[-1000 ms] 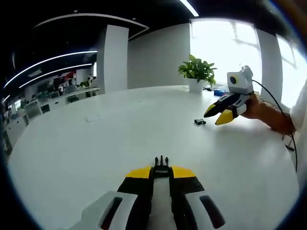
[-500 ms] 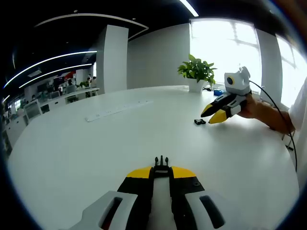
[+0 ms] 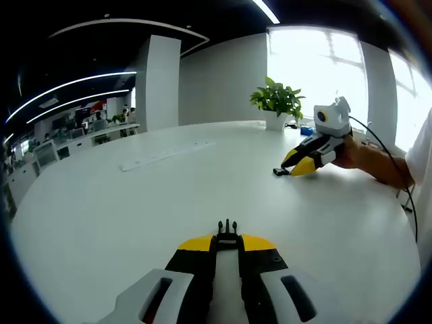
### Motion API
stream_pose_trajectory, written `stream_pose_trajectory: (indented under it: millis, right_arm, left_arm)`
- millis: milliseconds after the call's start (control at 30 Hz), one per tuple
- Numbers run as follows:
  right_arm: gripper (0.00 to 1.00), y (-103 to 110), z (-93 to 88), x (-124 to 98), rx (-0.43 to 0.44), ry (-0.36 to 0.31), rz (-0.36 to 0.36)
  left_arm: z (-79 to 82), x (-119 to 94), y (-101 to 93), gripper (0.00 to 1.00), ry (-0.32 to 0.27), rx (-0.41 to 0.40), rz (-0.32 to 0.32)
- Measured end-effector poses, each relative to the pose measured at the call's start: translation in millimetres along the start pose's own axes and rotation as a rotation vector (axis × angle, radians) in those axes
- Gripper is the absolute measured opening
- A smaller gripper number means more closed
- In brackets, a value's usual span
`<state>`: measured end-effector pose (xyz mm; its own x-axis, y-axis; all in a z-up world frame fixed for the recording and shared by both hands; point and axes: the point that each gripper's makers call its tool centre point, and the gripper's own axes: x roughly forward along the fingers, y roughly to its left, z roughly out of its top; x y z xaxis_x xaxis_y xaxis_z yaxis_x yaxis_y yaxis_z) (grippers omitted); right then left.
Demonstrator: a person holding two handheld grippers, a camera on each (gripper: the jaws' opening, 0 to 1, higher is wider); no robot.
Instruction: Snap the two parts of the plastic buckle together until the buckle closes and remains connected.
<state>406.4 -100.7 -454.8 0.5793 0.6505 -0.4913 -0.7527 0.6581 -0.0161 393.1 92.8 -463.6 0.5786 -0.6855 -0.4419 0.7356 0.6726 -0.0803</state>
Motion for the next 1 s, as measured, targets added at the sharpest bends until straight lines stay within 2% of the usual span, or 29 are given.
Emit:
stream_pose_trajectory:
  millis: [1000]
  right_arm:
    - [0.15, 0.0, 0.6, -0.4, -0.01, -0.001, -0.013]
  left_arm:
    - [0.1, 0.8, 0.3, 0.12, -0.003, 0.0, -0.004]
